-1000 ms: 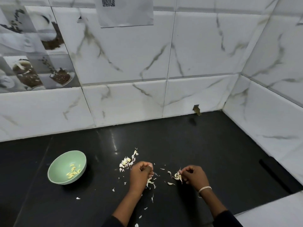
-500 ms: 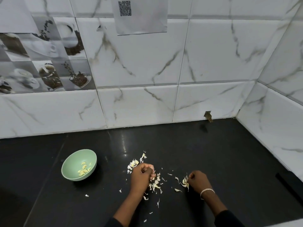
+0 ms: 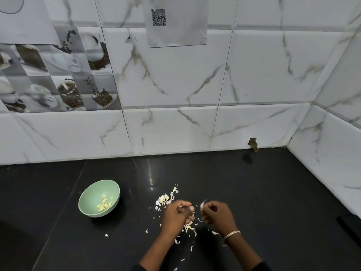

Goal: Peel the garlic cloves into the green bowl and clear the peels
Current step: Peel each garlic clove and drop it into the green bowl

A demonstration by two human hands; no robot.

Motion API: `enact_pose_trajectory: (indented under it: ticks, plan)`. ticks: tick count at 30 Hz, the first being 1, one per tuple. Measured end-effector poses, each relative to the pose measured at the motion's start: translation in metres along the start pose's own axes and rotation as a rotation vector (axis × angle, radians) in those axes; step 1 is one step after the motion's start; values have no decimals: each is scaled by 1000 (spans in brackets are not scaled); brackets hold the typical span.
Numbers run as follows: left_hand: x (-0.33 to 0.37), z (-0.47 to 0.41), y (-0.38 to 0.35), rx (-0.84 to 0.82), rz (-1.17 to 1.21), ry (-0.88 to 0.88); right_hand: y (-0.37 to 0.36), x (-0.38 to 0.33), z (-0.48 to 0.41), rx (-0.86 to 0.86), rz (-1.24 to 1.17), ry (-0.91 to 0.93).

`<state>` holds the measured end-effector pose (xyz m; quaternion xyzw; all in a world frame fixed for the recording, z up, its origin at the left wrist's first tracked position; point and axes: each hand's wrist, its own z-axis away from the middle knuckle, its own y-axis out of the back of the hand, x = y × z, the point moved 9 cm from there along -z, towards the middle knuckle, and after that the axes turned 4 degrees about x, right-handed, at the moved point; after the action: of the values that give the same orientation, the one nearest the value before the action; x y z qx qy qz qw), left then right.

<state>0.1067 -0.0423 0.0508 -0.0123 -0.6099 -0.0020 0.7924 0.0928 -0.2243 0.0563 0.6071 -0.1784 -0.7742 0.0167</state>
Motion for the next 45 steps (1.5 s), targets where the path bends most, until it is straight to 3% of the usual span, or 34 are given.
enact_pose_trajectory:
  ticks: [7,12,16,23,45]
  plan:
    - [13,1,15,51,55,-48,-42,-33,11,-93,-140,59]
    - [20,0,28,82,51,-50,-55,-43,14,-129,1,144]
    - [22,-2,35,86,8,-54,-39,-56,12,31,127,271]
    - [31,-1,34,26,-140,-119,-46,-69,14,-26,343,459]
    - [50,9,37,137,-239,-219,-50,-66,12,31,306,406]
